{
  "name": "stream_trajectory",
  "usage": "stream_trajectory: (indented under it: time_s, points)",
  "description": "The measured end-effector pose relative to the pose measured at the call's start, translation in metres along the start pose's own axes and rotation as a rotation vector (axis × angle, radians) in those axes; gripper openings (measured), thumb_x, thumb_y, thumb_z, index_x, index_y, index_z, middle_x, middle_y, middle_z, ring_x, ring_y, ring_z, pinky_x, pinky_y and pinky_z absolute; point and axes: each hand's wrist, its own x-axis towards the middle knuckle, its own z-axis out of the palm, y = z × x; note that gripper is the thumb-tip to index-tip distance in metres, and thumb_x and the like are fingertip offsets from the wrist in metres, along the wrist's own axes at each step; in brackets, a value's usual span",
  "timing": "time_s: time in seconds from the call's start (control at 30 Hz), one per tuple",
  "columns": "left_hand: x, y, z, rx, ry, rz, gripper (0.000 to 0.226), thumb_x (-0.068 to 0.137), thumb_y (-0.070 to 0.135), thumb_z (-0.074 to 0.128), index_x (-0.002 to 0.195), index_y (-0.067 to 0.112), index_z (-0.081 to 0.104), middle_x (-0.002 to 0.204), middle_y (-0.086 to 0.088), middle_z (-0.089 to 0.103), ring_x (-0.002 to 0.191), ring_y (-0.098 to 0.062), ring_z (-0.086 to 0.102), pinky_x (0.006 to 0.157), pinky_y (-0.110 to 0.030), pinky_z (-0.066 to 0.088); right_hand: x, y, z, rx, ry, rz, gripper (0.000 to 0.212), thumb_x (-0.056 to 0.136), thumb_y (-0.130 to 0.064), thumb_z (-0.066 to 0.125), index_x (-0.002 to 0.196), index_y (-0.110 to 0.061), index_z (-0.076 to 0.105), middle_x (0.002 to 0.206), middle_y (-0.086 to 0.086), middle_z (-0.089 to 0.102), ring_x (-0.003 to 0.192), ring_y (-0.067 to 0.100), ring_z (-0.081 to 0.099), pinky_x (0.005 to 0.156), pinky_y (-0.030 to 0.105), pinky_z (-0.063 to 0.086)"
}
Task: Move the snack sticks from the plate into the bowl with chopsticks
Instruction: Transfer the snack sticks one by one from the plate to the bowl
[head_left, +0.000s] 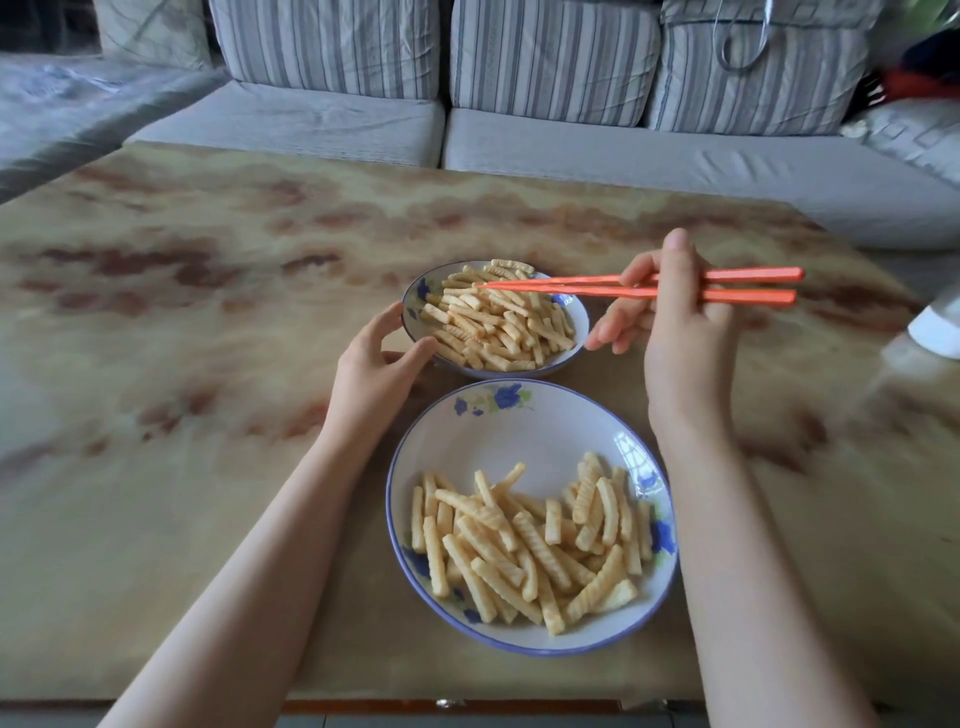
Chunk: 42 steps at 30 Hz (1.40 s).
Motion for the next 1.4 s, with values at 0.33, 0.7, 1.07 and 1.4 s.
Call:
stream_trajectory:
  time_s: [0.33, 0.7, 1.07, 1.4]
  points:
    - [0.001, 0.000, 0.000, -0.004, -0.004, 0.009, 0.047, 0.091, 0.018, 0.066, 0.137, 0.020, 0.055, 0.089, 0.028, 0.060, 0.065, 0.014, 0.063, 0.058, -0.002, 0.043, -0.004, -0.045, -0.055, -0.094, -0.318, 0.110, 0.045, 0.102, -0.027, 0.037, 0.061, -0.013, 0.050, 0.047, 0.008, 0.040, 0.026, 0.018, 0.035, 0.034, 0.021, 0.028]
    - [0.001, -0.001, -0.001, -0.031, -0.009, 0.003, 0.048, 0.091, 0.021, 0.067, 0.137, 0.024, 0.056, 0.117, 0.007, 0.070, 0.077, -0.007, 0.071, 0.060, -0.010, 0.051, -0.007, -0.056, -0.063, -0.167, -0.455, 0.150, 0.044, 0.091, -0.038, 0.043, 0.056, -0.015, 0.055, 0.033, 0.007, 0.029, 0.024, 0.017, 0.025, 0.033, 0.018, 0.027]
    - [0.002, -0.002, -0.001, -0.014, -0.009, 0.016, 0.048, 0.091, 0.020, 0.066, 0.138, 0.023, 0.055, 0.127, 0.008, 0.065, 0.081, -0.003, 0.070, 0.060, -0.007, 0.048, 0.002, -0.047, -0.064, -0.020, -0.227, 0.103, 0.042, 0.103, -0.024, 0.035, 0.064, -0.009, 0.039, 0.058, -0.006, 0.047, 0.027, 0.009, 0.028, 0.032, 0.018, 0.029]
    - [0.000, 0.001, 0.000, -0.021, -0.005, -0.009, 0.048, 0.091, 0.020, 0.067, 0.137, 0.023, 0.056, 0.095, 0.017, 0.070, 0.072, 0.005, 0.068, 0.057, -0.005, 0.045, 0.009, -0.032, -0.047, 0.159, 0.068, 0.082, 0.038, 0.103, -0.019, 0.037, 0.065, -0.013, 0.042, 0.058, -0.008, 0.052, 0.030, 0.010, 0.032, 0.037, 0.018, 0.029]
